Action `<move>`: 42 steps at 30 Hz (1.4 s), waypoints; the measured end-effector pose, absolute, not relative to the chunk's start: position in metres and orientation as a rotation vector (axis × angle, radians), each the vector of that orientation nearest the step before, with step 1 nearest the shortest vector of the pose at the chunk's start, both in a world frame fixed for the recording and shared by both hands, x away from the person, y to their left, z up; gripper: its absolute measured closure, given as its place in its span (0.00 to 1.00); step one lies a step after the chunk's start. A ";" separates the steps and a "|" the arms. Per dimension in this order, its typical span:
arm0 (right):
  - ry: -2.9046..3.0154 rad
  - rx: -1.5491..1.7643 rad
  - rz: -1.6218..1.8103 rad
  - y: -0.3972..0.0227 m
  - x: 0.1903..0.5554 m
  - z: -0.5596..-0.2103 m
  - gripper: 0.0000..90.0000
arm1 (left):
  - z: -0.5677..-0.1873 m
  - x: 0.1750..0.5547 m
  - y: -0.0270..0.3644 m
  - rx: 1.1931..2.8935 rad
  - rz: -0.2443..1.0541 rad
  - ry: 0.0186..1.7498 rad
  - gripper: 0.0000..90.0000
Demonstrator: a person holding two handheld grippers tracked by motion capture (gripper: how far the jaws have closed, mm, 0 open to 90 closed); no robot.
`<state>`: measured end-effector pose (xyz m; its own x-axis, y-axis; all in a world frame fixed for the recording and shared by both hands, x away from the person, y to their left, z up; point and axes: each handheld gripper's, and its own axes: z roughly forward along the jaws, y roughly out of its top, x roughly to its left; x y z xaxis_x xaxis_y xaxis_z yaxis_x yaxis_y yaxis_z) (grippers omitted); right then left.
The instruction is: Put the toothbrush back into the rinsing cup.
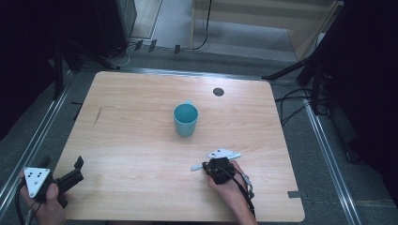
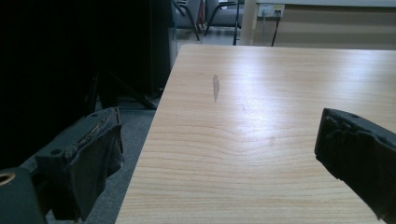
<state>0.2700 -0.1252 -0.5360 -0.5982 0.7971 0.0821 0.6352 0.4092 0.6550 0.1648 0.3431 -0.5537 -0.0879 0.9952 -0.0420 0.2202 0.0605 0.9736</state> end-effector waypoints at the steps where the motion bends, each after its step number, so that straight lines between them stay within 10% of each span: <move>1: 2.419 1.272 0.962 -0.124 0.273 -0.536 1.00 | -0.554 0.165 0.343 1.293 1.116 1.460 0.02; 42: 2.102 1.658 0.837 -0.170 0.394 -0.529 1.00 | -0.553 0.166 0.343 1.306 1.118 1.475 0.06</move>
